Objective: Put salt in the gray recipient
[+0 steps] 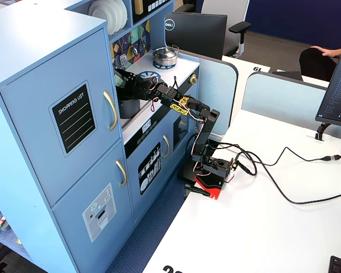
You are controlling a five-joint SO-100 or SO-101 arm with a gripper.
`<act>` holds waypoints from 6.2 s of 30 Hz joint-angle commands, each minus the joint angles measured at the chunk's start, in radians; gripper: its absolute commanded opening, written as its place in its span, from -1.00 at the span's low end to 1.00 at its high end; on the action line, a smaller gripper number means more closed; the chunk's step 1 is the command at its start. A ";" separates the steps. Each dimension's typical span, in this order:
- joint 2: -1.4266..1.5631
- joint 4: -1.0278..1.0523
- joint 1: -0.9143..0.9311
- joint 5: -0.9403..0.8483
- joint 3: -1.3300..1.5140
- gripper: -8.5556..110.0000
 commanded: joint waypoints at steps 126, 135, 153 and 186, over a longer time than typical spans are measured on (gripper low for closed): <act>-0.227 -0.354 0.939 -2.418 0.081 -0.05; -0.086 -0.227 0.965 -2.413 0.109 0.04; 0.856 0.546 0.652 -2.562 0.726 -0.82; 1.342 0.969 0.032 -2.513 1.580 -0.80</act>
